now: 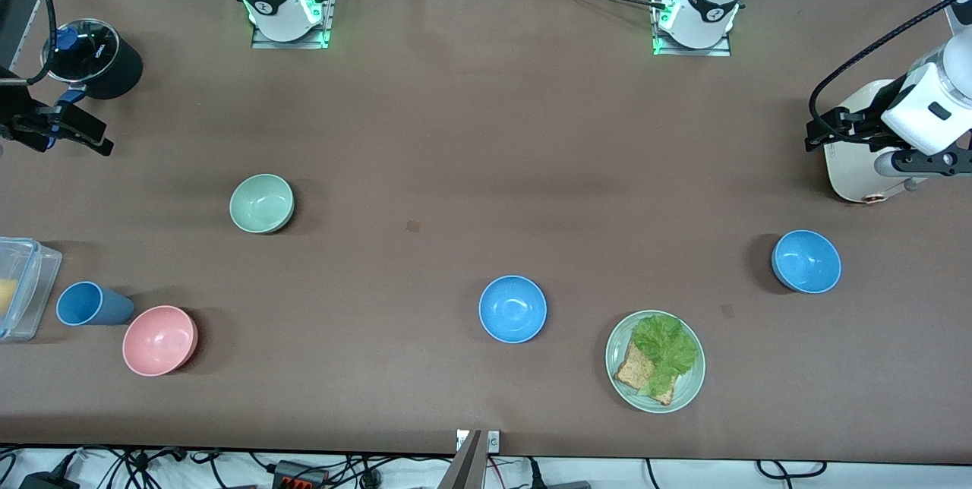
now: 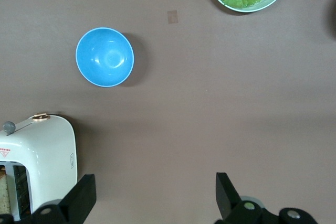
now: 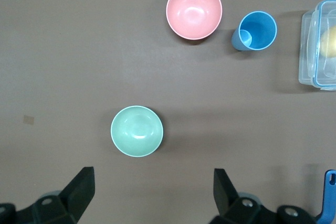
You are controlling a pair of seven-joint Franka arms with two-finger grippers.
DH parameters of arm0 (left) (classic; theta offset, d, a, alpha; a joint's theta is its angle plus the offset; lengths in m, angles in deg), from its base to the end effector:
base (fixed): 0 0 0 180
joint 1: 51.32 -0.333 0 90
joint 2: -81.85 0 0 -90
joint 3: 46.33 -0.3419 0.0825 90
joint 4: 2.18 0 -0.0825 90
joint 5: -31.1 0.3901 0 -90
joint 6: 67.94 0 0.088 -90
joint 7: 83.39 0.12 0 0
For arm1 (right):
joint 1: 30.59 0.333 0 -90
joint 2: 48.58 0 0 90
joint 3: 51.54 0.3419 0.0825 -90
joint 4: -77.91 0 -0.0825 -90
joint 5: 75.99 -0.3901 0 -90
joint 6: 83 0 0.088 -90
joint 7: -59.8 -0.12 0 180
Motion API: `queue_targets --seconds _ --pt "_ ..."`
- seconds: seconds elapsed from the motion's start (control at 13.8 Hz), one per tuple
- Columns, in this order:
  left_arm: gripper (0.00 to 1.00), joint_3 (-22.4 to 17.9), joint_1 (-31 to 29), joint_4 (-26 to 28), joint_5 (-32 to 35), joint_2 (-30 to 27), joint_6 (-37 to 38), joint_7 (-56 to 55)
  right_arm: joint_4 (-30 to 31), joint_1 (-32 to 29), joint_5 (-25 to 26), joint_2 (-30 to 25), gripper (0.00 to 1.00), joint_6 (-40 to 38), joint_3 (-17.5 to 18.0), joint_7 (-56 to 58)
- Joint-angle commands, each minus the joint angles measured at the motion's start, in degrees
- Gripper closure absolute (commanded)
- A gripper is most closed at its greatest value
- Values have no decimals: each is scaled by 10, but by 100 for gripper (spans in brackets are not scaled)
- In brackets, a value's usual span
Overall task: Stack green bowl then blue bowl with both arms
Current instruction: 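Reach the right gripper to the pale green bowl and grasp its rim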
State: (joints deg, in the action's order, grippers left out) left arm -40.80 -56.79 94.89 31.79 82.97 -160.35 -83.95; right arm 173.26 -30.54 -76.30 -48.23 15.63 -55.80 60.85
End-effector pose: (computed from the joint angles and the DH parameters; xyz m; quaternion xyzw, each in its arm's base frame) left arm 0.5625 0.0013 0.5711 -0.9987 -0.0038 0.0503 0.0053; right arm 0.5735 -0.0415 0.6024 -0.9993 0.0279 -0.0257 0.0013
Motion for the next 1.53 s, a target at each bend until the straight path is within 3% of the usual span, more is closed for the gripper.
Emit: queue_targets --seconds 0.0,0.29,0.51,0.8,1.16,1.45 --pt "0 1 -4 -14 -16 6 4 6 22 -1 8 -18 0 12 2 8" --pt "0 1 -4 -15 -17 7 5 6 22 -1 7 -13 0 12 2 11" --pt "0 1 -5 -15 -17 10 5 6 35 1 8 24 0 16 2 11" --pt "0 1 -6 -15 -17 11 5 6 76 10 8 110 0 64 2 11" --pt "0 1 -5 -15 -16 11 5 6 78 16 14 244 0 118 2 10" --pt "0 1 -5 -15 -17 11 5 6 85 14 12 302 0 139 3 6"
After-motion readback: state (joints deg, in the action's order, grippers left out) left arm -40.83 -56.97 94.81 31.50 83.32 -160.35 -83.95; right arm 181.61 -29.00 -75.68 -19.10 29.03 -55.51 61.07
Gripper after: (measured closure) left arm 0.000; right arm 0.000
